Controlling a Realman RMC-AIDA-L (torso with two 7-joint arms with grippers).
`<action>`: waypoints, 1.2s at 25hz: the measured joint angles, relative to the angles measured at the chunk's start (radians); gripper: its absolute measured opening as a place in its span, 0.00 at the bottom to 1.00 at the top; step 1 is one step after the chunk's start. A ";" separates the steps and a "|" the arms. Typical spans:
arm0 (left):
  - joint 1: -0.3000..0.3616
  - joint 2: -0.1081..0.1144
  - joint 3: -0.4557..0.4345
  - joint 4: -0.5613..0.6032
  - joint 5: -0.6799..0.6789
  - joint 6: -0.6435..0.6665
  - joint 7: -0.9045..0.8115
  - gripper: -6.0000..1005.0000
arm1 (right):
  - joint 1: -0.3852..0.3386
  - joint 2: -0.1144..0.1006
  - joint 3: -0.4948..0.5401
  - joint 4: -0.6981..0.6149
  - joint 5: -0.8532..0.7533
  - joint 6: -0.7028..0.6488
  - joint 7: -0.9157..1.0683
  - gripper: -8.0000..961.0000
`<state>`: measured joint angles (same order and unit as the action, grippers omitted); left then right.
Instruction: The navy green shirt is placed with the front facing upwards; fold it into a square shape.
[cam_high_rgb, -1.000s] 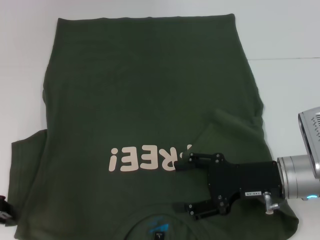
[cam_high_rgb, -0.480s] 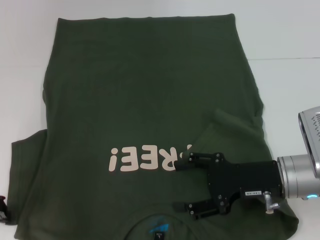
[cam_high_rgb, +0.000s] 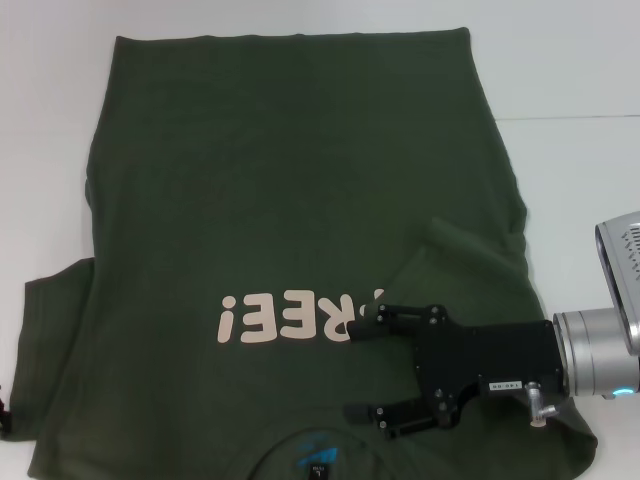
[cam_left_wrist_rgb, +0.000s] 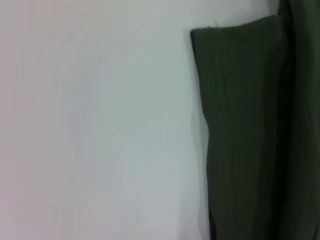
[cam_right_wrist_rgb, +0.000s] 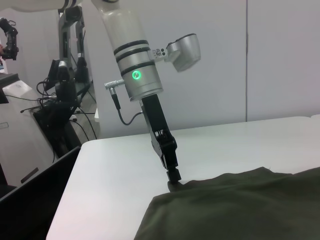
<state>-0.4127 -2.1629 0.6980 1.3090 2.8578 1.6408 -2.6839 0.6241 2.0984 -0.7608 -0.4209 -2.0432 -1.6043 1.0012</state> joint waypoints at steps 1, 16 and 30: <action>0.001 0.000 0.000 0.003 0.000 -0.001 0.000 0.01 | 0.000 0.000 0.000 0.000 0.000 0.000 0.000 0.96; 0.031 0.007 -0.013 0.054 0.000 -0.073 0.002 0.01 | 0.000 0.000 0.000 0.001 0.000 0.004 -0.001 0.96; 0.021 0.031 -0.043 0.055 0.002 -0.180 0.003 0.02 | 0.000 0.000 0.009 0.007 0.003 0.008 0.001 0.96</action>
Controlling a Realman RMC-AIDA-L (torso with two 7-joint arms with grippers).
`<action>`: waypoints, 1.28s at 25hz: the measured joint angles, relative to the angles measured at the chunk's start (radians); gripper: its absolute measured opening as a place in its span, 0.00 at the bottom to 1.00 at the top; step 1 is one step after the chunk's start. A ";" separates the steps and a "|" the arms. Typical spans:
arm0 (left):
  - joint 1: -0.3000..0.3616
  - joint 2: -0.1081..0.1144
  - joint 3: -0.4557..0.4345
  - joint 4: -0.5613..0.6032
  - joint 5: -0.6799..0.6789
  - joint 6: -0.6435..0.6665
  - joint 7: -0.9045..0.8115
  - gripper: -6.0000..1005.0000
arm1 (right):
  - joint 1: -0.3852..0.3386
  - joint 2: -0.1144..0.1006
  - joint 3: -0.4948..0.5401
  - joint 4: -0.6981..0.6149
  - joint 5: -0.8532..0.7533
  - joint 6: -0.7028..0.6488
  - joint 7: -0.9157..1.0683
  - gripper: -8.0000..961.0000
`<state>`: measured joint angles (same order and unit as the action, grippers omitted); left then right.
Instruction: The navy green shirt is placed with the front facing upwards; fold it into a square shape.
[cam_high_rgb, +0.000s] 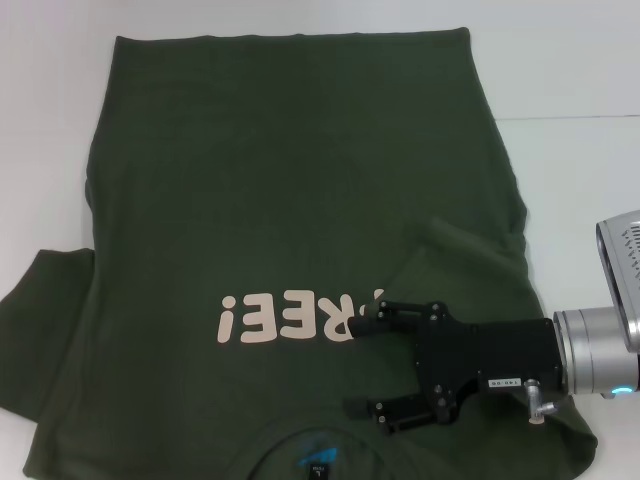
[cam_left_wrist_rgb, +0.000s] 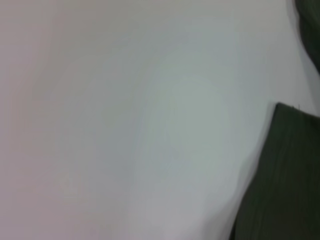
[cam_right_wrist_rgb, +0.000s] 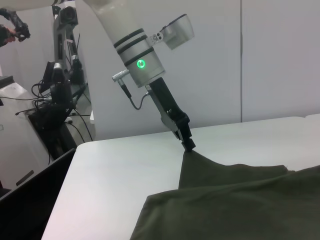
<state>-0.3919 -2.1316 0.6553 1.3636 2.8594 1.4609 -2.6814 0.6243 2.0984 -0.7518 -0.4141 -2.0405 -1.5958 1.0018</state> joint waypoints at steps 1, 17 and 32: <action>-0.001 0.001 -0.002 0.000 0.000 -0.004 0.000 0.02 | 0.000 0.000 0.000 0.000 0.000 0.001 0.000 0.96; -0.032 0.023 -0.039 -0.011 0.000 -0.090 0.002 0.02 | 0.007 0.000 -0.008 0.000 0.023 0.018 -0.001 0.96; -0.052 0.029 -0.048 -0.008 0.000 -0.113 0.002 0.02 | 0.013 0.000 -0.007 -0.002 0.023 0.019 0.001 0.96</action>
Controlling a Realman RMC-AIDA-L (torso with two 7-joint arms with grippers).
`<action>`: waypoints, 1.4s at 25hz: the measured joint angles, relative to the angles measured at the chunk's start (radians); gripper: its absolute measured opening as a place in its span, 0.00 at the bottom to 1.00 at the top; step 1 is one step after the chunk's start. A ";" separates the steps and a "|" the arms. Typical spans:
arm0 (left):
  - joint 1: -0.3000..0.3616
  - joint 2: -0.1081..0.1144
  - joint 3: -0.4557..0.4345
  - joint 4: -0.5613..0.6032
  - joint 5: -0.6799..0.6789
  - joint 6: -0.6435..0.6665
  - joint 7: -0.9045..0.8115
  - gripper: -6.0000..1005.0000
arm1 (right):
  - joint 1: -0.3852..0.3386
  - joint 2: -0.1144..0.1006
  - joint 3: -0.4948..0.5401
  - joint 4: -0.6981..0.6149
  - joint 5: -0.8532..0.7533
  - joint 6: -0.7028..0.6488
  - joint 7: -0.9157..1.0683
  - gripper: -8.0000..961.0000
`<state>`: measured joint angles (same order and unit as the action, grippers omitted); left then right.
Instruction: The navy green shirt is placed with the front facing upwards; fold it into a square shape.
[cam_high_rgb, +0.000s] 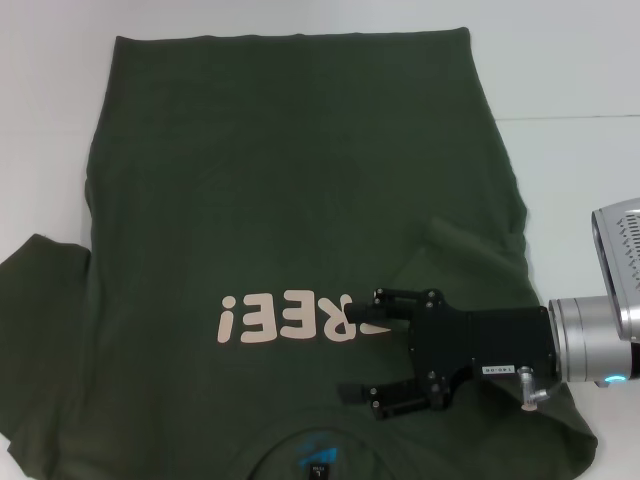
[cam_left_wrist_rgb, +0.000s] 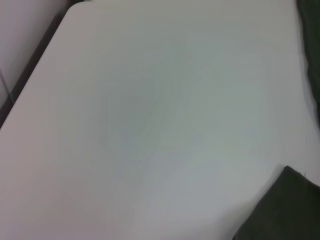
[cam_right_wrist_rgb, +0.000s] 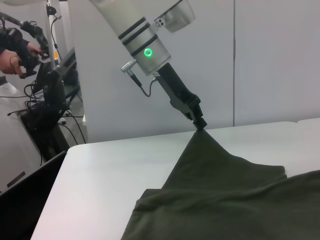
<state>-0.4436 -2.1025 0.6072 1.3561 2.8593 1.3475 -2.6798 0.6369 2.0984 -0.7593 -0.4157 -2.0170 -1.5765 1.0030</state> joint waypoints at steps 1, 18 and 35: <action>-0.002 0.001 0.001 0.003 0.000 0.000 0.000 0.02 | 0.000 0.000 0.000 0.000 0.000 0.000 0.000 0.96; -0.111 -0.064 0.190 0.047 -0.103 0.120 -0.039 0.03 | -0.006 0.000 0.000 0.002 0.000 0.006 -0.001 0.96; -0.196 -0.064 0.311 -0.156 -0.277 -0.018 -0.032 0.03 | -0.015 0.000 0.002 0.003 0.000 0.009 -0.008 0.96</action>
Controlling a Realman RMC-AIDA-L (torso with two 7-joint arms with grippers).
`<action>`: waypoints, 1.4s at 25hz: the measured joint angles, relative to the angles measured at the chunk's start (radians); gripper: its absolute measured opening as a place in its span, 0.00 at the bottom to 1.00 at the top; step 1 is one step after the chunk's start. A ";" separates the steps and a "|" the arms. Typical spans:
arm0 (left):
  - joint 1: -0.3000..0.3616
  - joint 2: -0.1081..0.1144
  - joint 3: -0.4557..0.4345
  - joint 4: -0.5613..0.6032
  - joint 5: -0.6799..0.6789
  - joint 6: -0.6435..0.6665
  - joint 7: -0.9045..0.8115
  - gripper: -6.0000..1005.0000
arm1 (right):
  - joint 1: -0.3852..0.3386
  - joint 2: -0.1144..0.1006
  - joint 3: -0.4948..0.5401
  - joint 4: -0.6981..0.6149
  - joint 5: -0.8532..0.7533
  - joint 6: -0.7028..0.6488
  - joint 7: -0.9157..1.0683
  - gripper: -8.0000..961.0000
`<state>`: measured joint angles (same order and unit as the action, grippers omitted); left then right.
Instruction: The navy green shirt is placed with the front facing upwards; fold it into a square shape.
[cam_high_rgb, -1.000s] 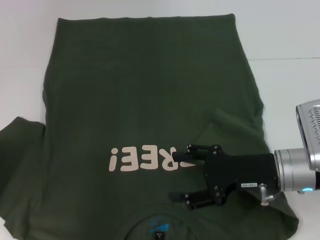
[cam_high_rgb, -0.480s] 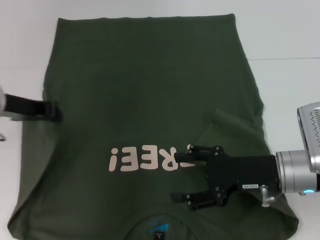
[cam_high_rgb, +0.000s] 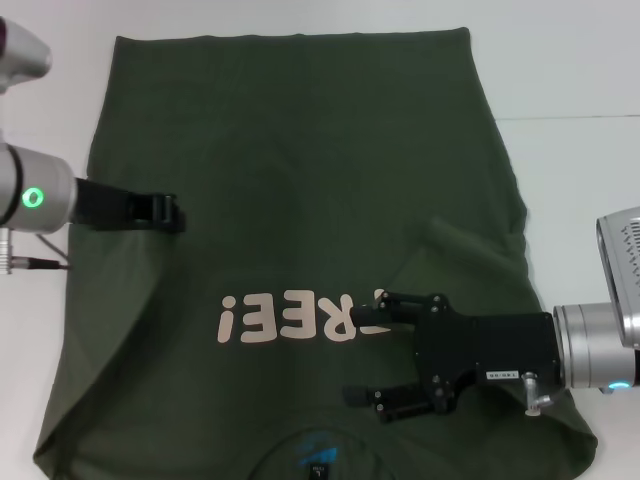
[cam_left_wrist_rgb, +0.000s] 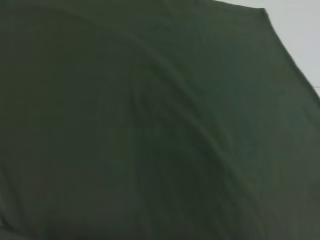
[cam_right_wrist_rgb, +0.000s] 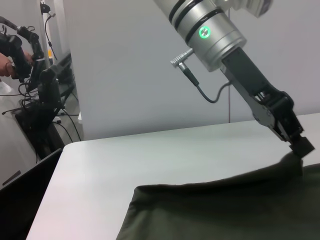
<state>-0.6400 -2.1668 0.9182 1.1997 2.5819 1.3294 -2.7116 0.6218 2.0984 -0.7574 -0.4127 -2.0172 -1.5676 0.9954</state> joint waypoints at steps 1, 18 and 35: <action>-0.001 0.000 0.011 -0.010 -0.011 -0.011 0.001 0.03 | -0.001 0.000 0.001 0.001 0.000 0.000 0.000 0.96; 0.013 -0.001 0.101 -0.155 -0.123 -0.097 0.057 0.04 | -0.004 0.000 0.002 0.014 0.000 0.004 -0.001 0.96; 0.094 0.006 -0.102 -0.165 -0.429 0.127 0.555 0.12 | -0.079 -0.006 -0.005 -0.329 0.010 -0.064 0.276 0.97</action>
<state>-0.5459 -2.1606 0.8162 1.0344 2.1532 1.4568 -2.1562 0.5430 2.0924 -0.7629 -0.7416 -2.0071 -1.6317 1.2714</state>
